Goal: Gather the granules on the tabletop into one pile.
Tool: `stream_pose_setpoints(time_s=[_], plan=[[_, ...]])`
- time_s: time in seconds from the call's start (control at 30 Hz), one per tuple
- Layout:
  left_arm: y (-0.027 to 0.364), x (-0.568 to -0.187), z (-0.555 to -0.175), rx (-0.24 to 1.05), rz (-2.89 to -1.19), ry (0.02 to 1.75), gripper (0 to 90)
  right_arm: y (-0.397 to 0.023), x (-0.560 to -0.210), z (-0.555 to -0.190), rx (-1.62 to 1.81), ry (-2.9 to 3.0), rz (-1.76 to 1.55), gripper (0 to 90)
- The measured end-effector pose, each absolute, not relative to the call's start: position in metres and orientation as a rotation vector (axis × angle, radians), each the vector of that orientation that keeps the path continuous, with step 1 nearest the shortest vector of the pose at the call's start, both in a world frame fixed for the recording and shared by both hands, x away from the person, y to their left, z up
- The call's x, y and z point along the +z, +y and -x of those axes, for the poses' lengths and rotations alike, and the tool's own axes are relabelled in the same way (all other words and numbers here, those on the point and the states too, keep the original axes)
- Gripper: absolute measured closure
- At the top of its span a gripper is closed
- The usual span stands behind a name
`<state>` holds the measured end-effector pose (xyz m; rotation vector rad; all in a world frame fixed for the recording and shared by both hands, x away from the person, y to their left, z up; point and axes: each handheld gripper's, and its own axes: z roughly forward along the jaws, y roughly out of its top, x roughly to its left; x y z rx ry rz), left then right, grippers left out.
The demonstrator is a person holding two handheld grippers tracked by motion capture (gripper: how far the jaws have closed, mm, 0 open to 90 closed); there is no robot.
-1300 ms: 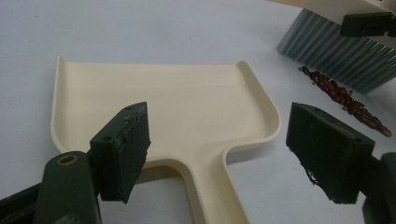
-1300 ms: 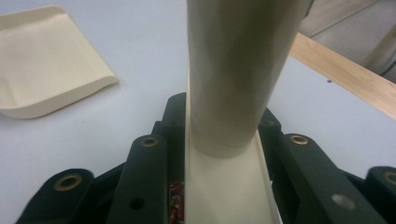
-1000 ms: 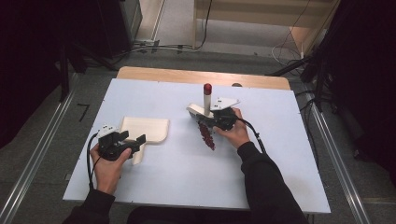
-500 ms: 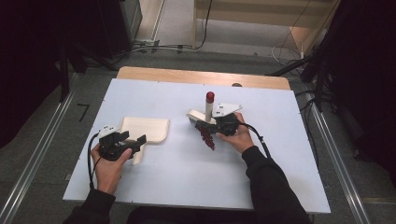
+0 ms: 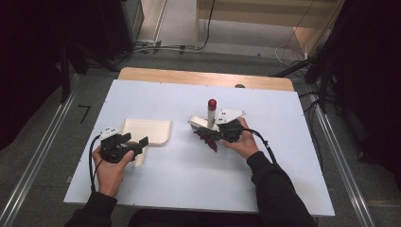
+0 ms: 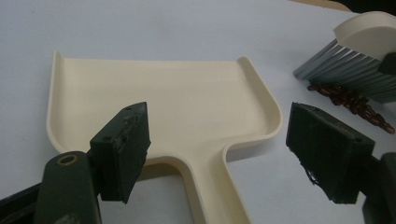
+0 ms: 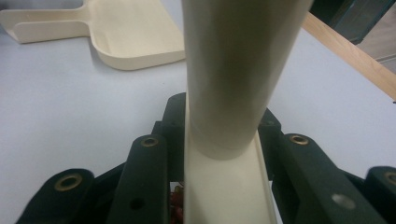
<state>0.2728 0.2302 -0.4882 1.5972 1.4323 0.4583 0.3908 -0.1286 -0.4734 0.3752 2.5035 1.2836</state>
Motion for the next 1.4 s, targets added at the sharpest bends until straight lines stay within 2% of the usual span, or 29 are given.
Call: stream_pose_setpoints(time_s=[0.77,1.4], plan=[[0.229,-0.488,-0.273,0.46,-1.6,1.434,22.6,-0.133,-0.473,-0.384,1.289,2.496,-0.348,64.4],[0.229,-0.489,-0.273,0.459,-1.6,1.437,22.6,-0.142,-0.464,-0.393,1.293,2.426,-0.469,64.4]])
